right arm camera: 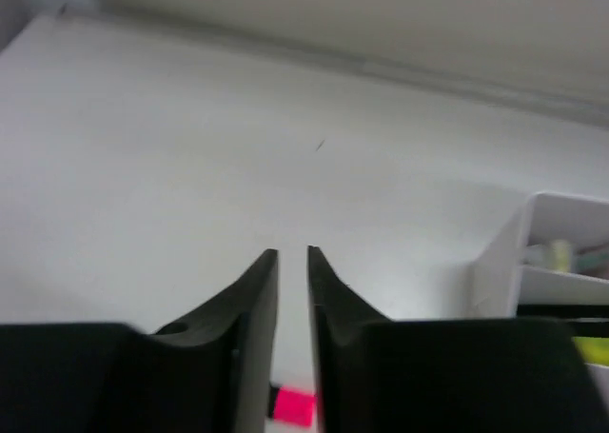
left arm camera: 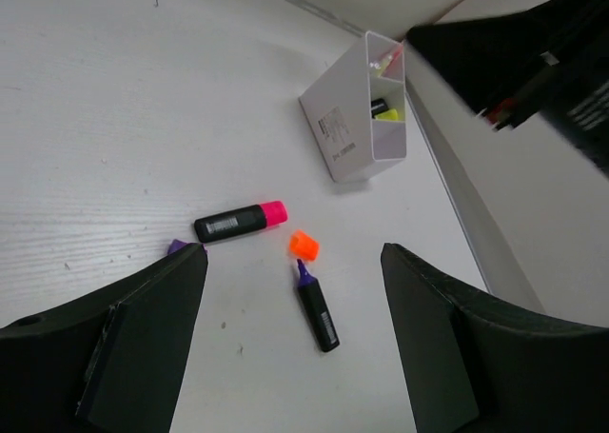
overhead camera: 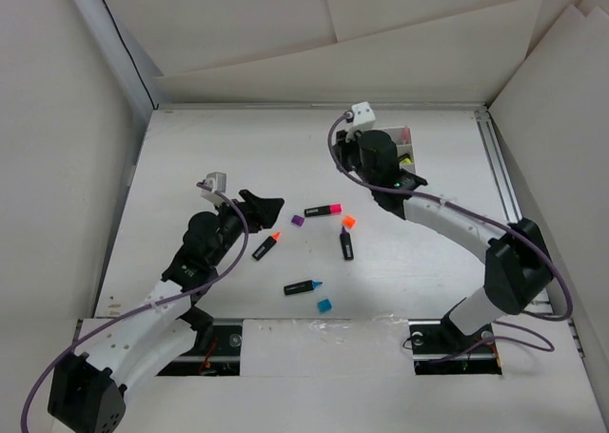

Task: Sort the stationery into containers
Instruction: Pick up the pen from the center of the board.

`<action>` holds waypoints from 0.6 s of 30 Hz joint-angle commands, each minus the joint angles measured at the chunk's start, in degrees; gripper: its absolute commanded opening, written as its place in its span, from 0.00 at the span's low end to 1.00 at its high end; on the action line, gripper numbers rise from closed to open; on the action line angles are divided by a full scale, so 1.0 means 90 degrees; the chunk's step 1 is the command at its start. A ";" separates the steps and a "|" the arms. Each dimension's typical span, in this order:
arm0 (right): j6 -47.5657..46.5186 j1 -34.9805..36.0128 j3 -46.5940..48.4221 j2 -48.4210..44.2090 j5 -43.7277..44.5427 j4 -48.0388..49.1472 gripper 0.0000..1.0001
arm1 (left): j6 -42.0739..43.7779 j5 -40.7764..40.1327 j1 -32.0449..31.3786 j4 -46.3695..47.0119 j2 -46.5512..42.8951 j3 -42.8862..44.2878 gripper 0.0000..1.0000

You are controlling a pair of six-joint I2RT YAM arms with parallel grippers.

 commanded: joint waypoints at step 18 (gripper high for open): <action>-0.0776 0.0487 0.2323 0.2674 -0.1582 -0.4609 0.70 | 0.0084 -0.0616 0.0031 -0.0247 -0.0972 -0.0049 0.72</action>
